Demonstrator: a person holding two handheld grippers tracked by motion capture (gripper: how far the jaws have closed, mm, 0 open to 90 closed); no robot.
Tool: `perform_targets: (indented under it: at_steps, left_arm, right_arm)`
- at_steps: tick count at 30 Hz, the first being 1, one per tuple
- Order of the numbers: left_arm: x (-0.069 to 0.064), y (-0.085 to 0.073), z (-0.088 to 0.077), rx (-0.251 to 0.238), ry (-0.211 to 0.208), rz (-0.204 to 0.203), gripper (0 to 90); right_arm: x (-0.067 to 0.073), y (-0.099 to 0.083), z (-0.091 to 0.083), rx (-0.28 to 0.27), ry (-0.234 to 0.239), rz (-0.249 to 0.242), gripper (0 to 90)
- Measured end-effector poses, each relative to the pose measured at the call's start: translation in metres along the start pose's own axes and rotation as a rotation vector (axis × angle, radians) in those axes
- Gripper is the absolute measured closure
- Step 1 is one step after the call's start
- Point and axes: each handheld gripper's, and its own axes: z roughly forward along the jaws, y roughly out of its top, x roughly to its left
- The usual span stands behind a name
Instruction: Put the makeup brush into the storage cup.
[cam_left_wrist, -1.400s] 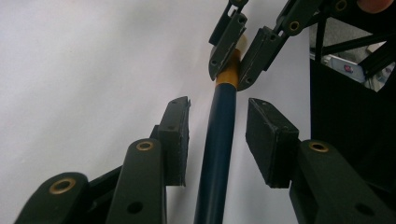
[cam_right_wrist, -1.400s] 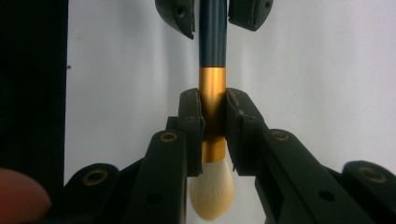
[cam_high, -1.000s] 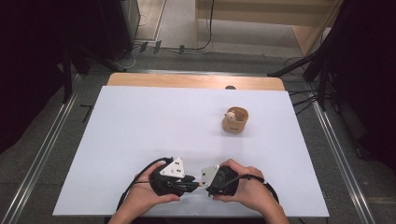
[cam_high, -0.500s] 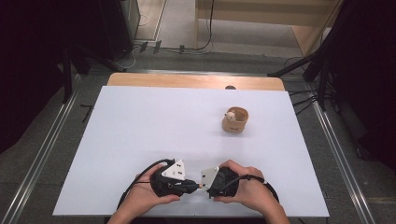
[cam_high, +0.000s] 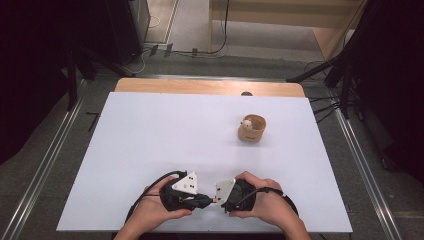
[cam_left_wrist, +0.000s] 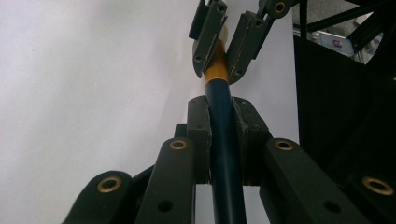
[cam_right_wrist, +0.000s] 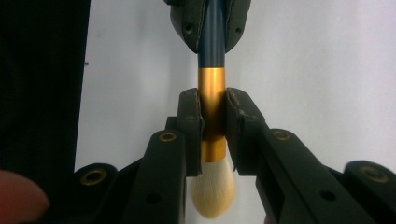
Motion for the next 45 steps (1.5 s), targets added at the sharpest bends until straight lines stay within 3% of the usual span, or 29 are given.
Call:
perform_targets:
  at_steps: [6, 8, 11, 13, 14, 16, 17, 20, 22, 26, 27, 28, 45]
  left_arm:
    - [0.002, -0.001, -0.004, -0.028, 0.016, -0.022, 80.1]
    - [0.003, -0.002, -0.007, -0.040, 0.022, -0.028, 80.1]
    - [0.005, -0.003, -0.010, -0.060, 0.036, -0.039, 80.1]
    - [0.007, -0.004, -0.013, -0.072, 0.046, -0.044, 80.1]
    - [0.007, -0.005, -0.014, -0.082, 0.055, -0.051, 80.1]
    - [0.008, -0.005, -0.017, -0.100, 0.068, -0.060, 80.1]
    - [0.009, -0.006, -0.019, -0.107, 0.073, -0.065, 80.1]
    - [0.010, -0.007, -0.023, -0.126, 0.094, -0.071, 80.1]
    - [0.011, -0.008, -0.026, -0.143, 0.102, -0.085, 80.1]
    - [0.013, -0.010, -0.032, -0.176, 0.129, -0.098, 80.1]
    - [0.014, -0.011, -0.033, -0.188, 0.132, -0.102, 80.1]
    - [0.014, -0.011, -0.034, -0.197, 0.136, -0.108, 80.1]
    - [0.017, -0.018, -0.055, -0.337, 0.284, -0.158, 80.1]
  right_arm:
    - [-0.003, -0.003, -0.001, -0.058, -0.004, 0.043, 45.0]
    - [-0.006, -0.005, -0.005, -0.088, -0.052, 0.085, 35.3]
    - [-0.007, -0.007, -0.006, -0.118, -0.074, 0.112, 32.3]
    - [-0.012, -0.012, -0.011, -0.160, -0.111, 0.166, 26.4]
    - [-0.012, -0.012, -0.011, -0.160, -0.111, 0.166, 26.4]
    - [-0.016, -0.017, -0.014, -0.207, -0.141, 0.231, 23.3]
    - [-0.016, -0.017, -0.014, -0.207, -0.141, 0.231, 23.3]
    - [-0.021, -0.022, -0.019, -0.268, -0.150, 0.307, 18.7]
    - [-0.022, -0.023, -0.021, -0.288, -0.160, 0.325, 18.6]
    - [-0.027, -0.031, -0.028, -0.382, -0.198, 0.452, 16.2]
    - [-0.027, -0.031, -0.028, -0.382, -0.198, 0.452, 16.2]
    - [-0.028, -0.034, -0.030, -0.417, -0.191, 0.500, 15.6]
    - [-0.032, -0.039, -0.026, -0.582, -0.202, 0.739, 14.2]
